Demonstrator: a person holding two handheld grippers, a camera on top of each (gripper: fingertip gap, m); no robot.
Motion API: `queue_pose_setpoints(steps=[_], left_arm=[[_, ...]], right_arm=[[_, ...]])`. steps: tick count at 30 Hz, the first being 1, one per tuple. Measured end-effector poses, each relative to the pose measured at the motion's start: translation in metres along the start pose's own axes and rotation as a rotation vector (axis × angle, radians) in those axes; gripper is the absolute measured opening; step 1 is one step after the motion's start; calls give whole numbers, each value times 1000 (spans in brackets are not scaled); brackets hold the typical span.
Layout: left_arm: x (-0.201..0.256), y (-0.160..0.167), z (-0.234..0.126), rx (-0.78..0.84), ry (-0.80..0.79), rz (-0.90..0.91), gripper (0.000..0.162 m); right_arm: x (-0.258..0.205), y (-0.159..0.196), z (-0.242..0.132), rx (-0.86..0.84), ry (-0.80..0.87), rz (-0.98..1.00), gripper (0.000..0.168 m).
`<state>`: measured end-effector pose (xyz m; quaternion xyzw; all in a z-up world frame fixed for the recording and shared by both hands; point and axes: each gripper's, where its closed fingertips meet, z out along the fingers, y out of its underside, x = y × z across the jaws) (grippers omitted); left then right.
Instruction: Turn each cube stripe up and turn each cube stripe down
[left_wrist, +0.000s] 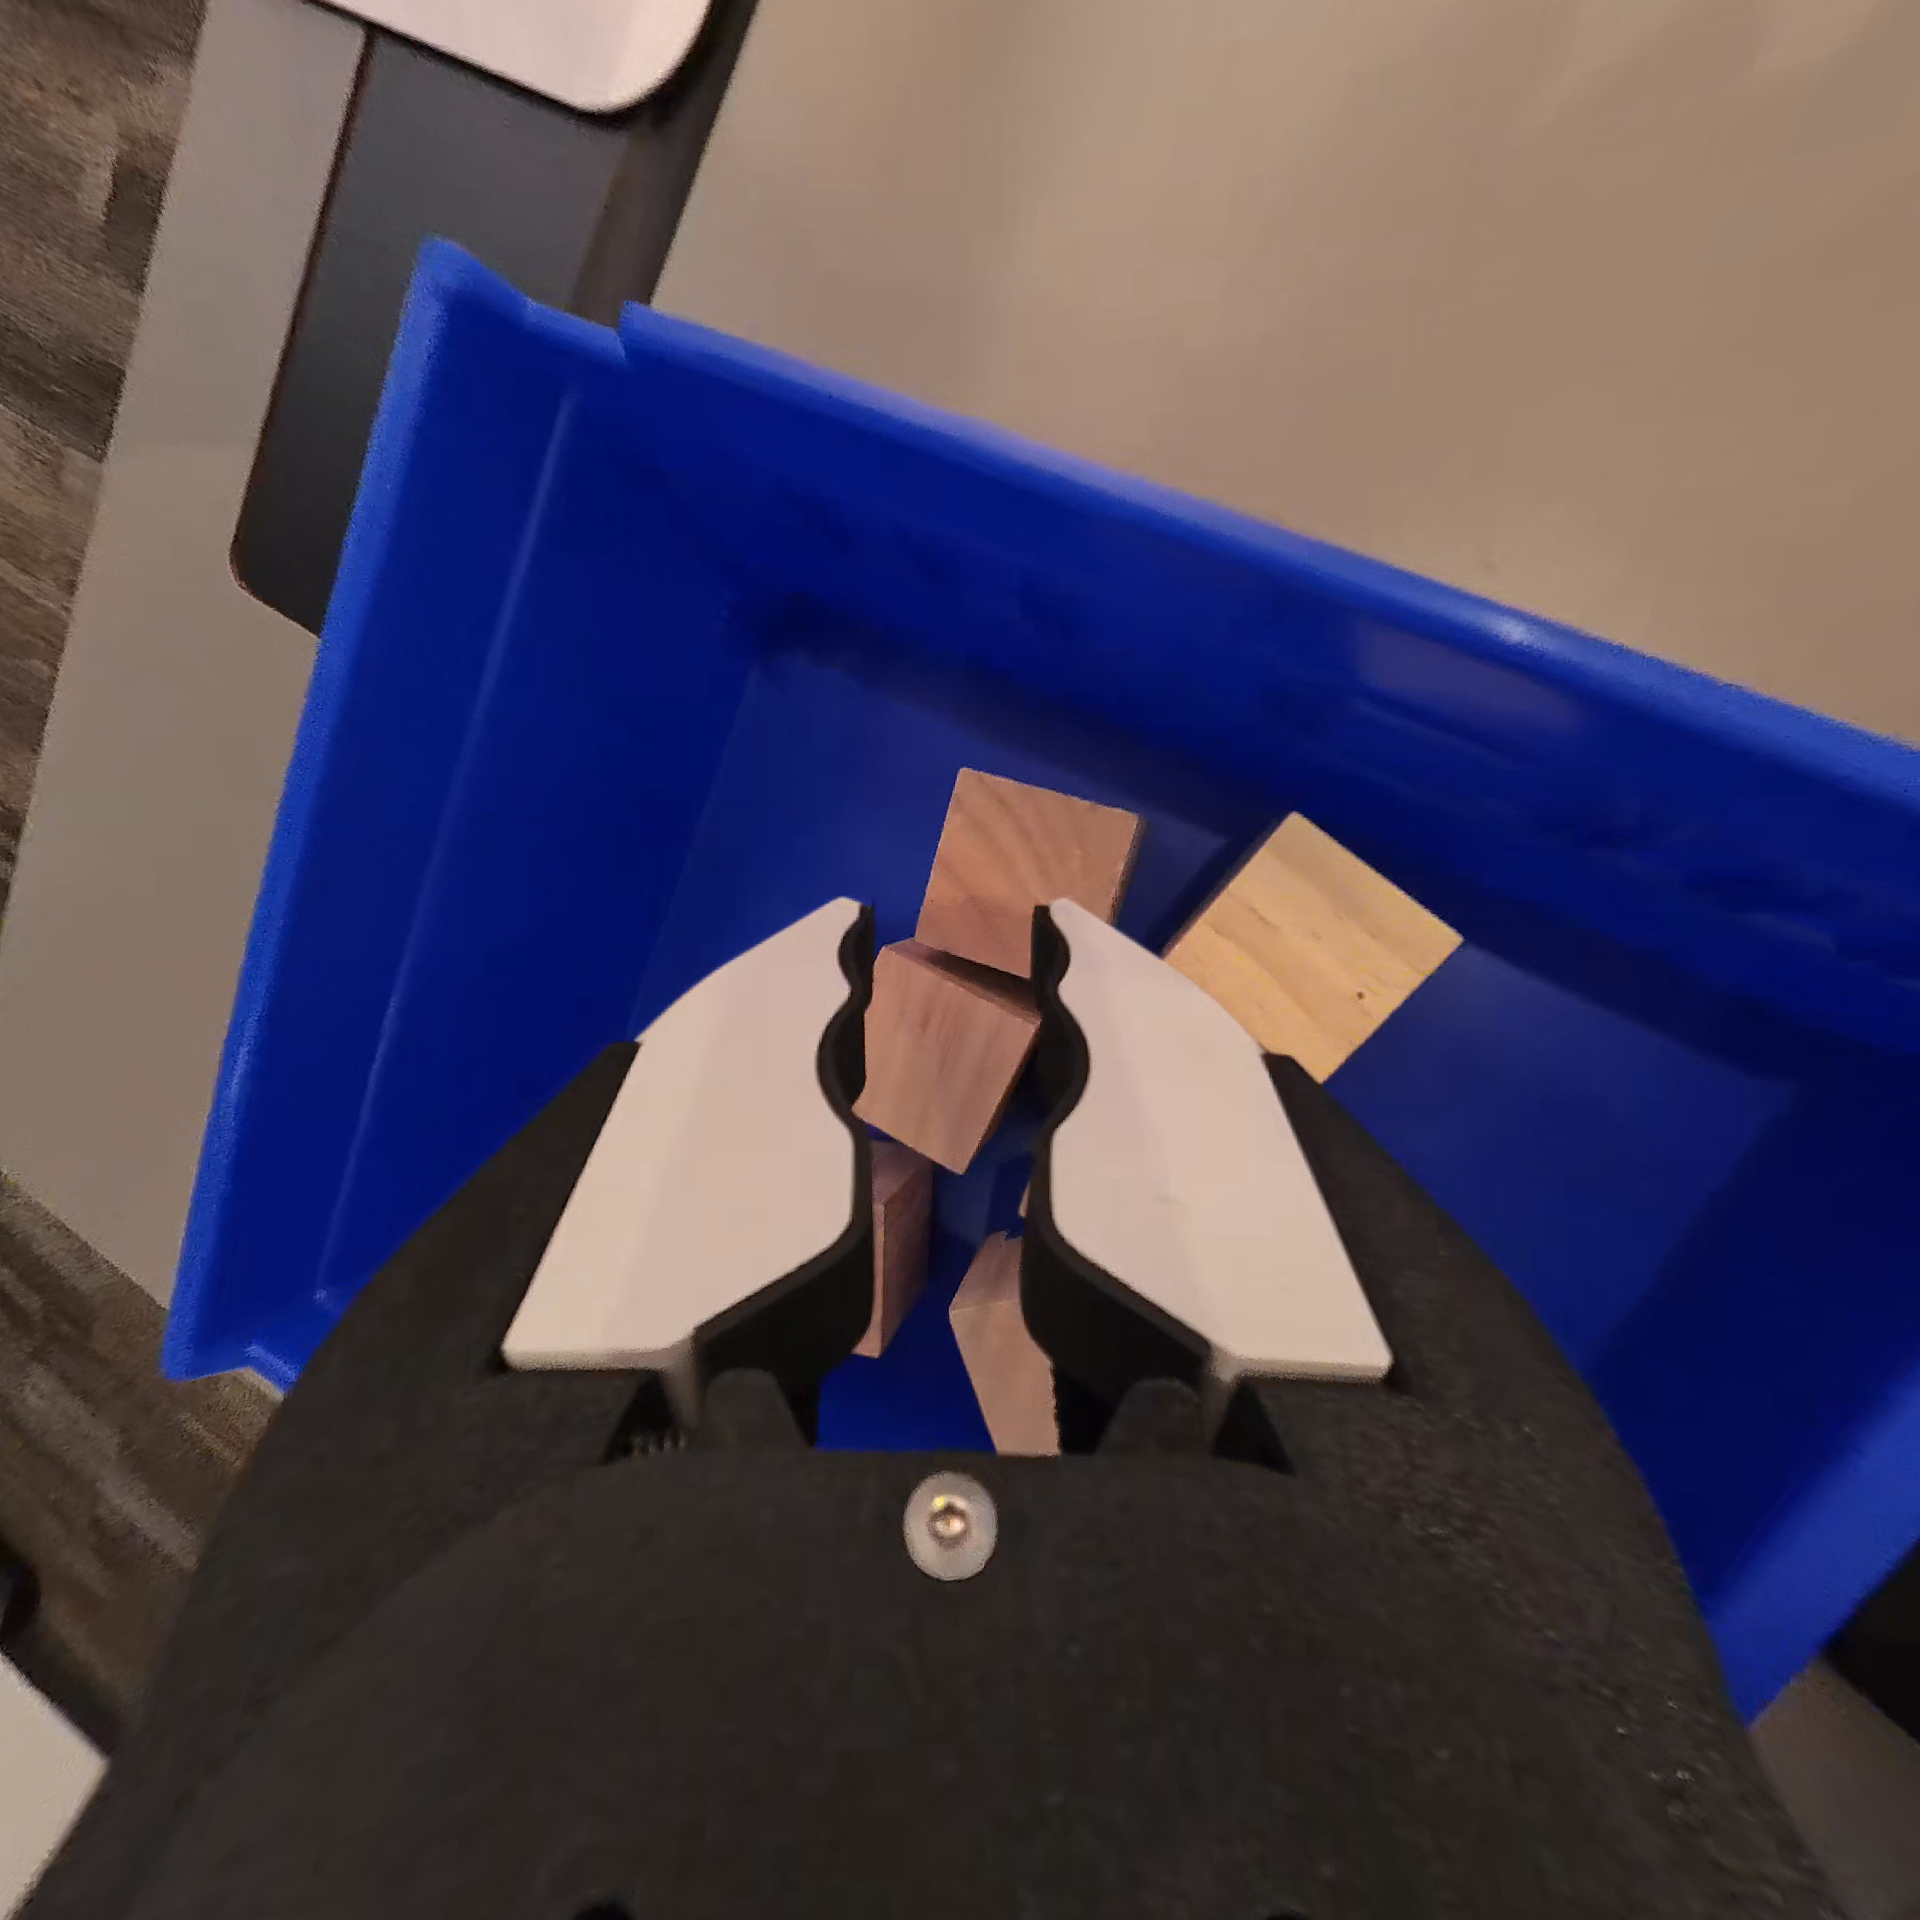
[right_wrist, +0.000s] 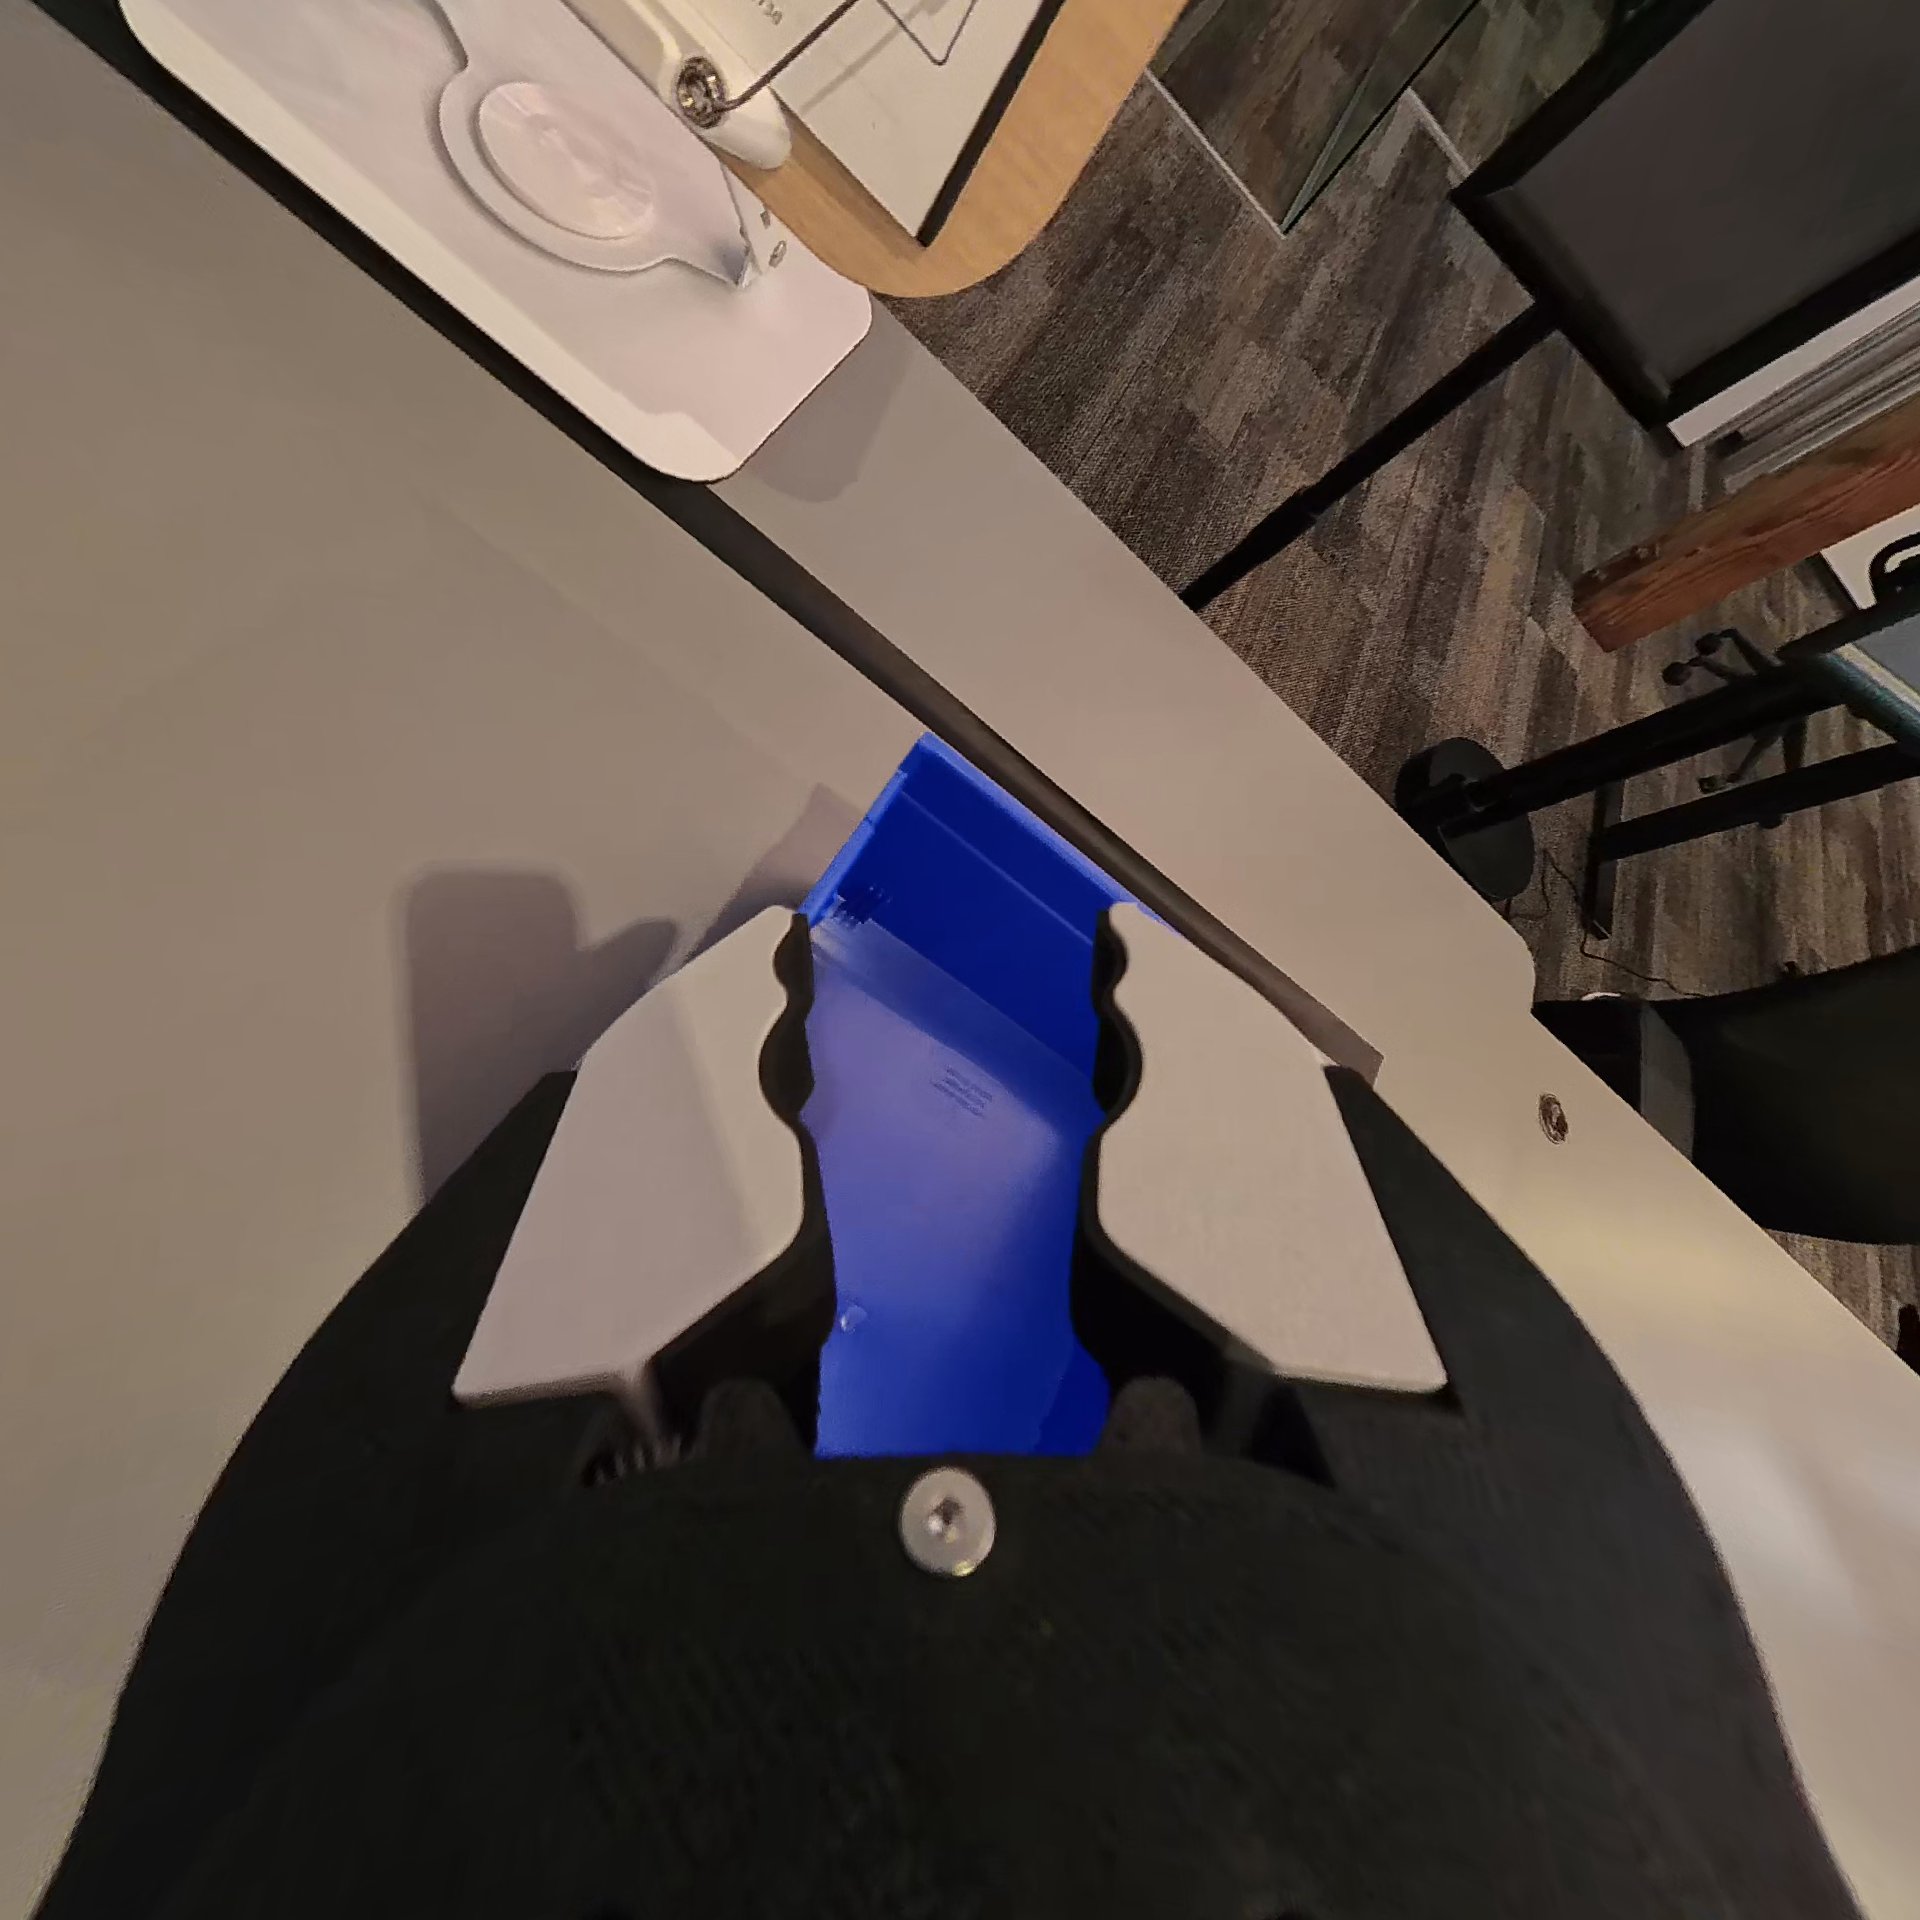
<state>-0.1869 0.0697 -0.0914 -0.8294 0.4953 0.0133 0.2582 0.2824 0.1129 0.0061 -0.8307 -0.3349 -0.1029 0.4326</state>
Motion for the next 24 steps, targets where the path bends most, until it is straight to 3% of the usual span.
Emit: queue_pose_setpoints(steps=[1, 13, 24], left_arm=[[0, 3, 3, -21, 3, 2, 29], [11, 4, 23, -42, 95, 18, 48], [12, 8, 41, -91, 133, -1, 43]], right_arm=[[-2, 0, 1, -3, -6, -5, 53], [-13, 9, 13, -55, -45, -43, 53], [-23, 14, 22, -94, -62, -88, 53]])
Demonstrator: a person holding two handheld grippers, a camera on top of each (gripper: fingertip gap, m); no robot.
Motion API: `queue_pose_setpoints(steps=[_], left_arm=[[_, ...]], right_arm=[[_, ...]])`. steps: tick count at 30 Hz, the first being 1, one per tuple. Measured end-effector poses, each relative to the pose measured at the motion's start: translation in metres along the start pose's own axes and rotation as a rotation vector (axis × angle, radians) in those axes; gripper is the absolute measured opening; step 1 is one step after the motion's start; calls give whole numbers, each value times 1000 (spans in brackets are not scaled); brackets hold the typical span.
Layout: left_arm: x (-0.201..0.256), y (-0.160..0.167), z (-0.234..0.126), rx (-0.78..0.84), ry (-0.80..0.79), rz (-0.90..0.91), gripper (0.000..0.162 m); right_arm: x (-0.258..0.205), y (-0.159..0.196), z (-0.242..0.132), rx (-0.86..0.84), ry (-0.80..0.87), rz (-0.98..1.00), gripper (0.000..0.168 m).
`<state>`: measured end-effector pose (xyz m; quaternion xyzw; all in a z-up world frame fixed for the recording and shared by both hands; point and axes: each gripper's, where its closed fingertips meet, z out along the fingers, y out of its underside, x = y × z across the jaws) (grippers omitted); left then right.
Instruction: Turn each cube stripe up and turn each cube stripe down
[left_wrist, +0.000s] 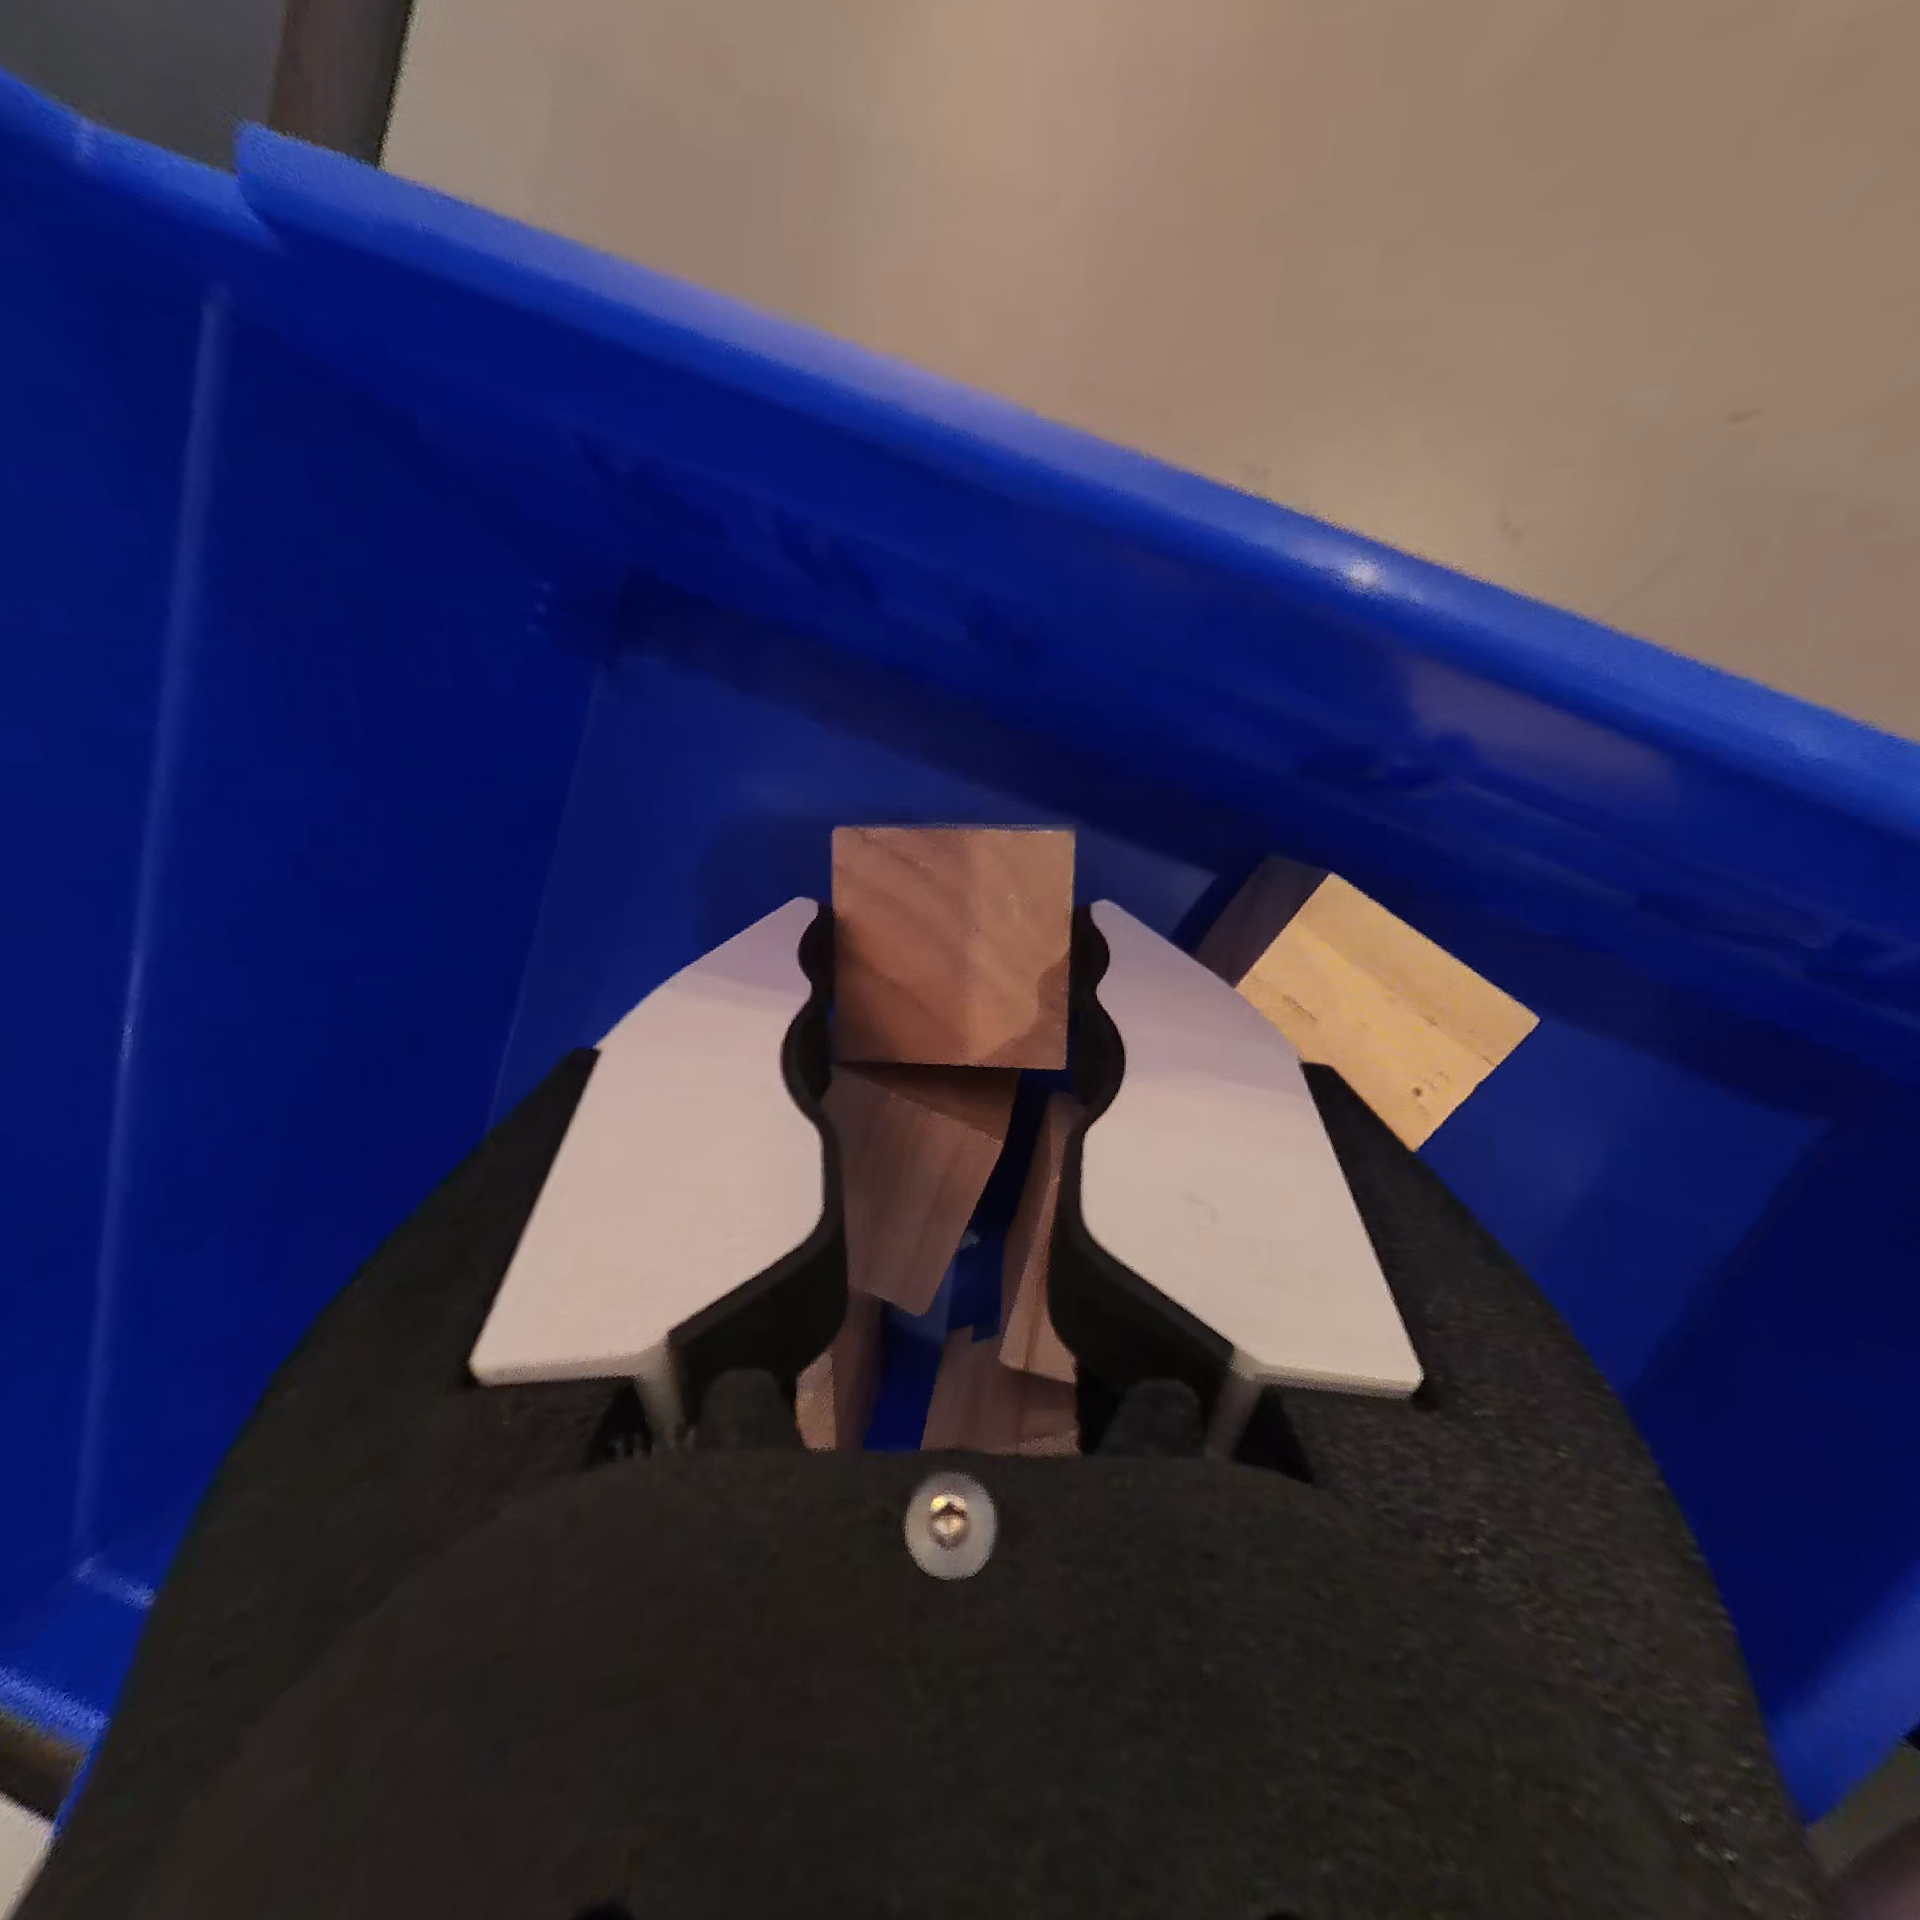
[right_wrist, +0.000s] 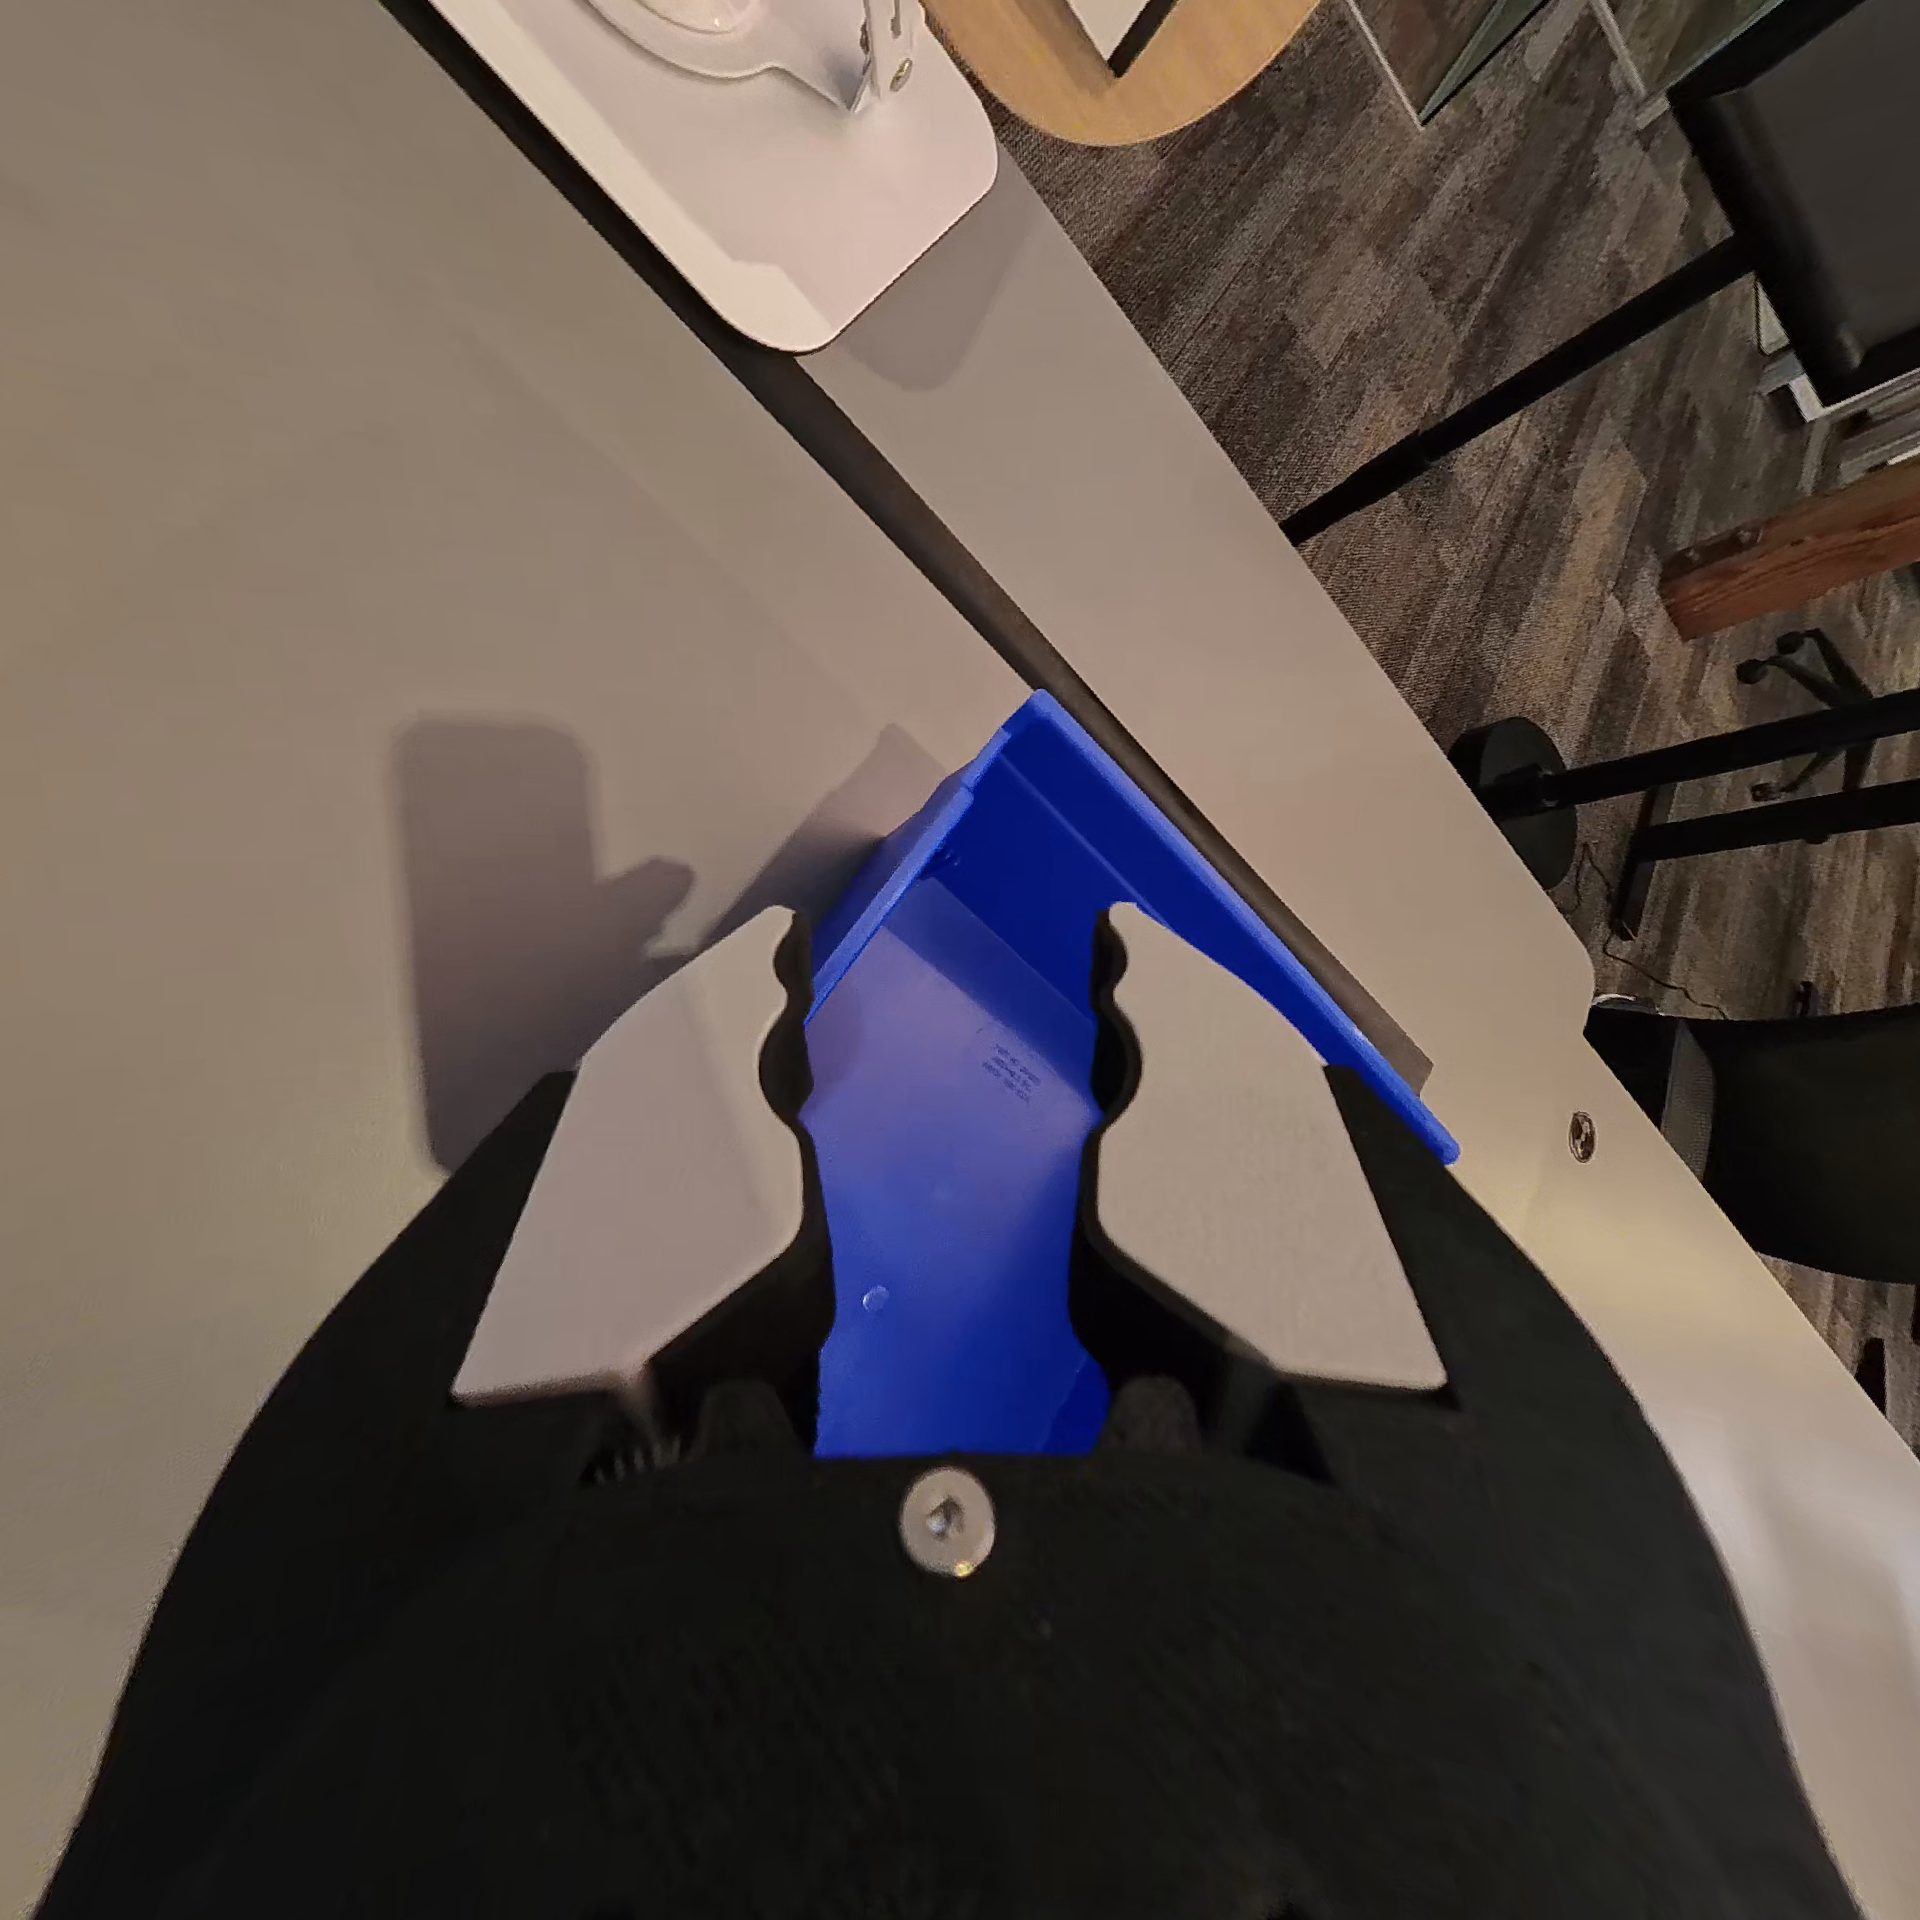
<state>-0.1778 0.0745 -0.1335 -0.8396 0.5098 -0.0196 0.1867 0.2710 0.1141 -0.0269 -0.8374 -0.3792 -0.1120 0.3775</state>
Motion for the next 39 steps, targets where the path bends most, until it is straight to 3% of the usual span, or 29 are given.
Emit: queue_pose_setpoints(steps=[5, 10, 12, 16, 18, 21, 25, 33, 39], left_arm=[[-13, -12, -29, 98, -64, -70, 43], [-29, -56, -93, 393, -156, -224, 43], [-9, -92, -118, 572, -3, -301, 43], [49, -167, -165, 890, 387, -370, 43], [82, -183, -162, 846, 520, -320, 43], [111, -197, -154, 804, 576, -275, 43], [131, -211, -156, 824, 655, -272, 43], [163, -237, -155, 869, 837, -338, 42], [165, -241, -162, 912, 893, -367, 42]], right_arm=[[3, -12, -6, 63, 22, 5, 53], [-11, -65, -37, 350, 44, -14, 54], [-37, -99, -61, 569, -7, -55, 76], [-106, -141, -110, 925, -169, -141, 78], [-141, -150, -114, 964, -266, -137, 77], [-181, -158, -108, 1017, -340, -59, 78], [-211, -158, -103, 1078, -257, -16, 80], [-186, -155, -118, 1138, -12, 26, 58], [-176, -155, -129, 1184, 20, 11, 47]])
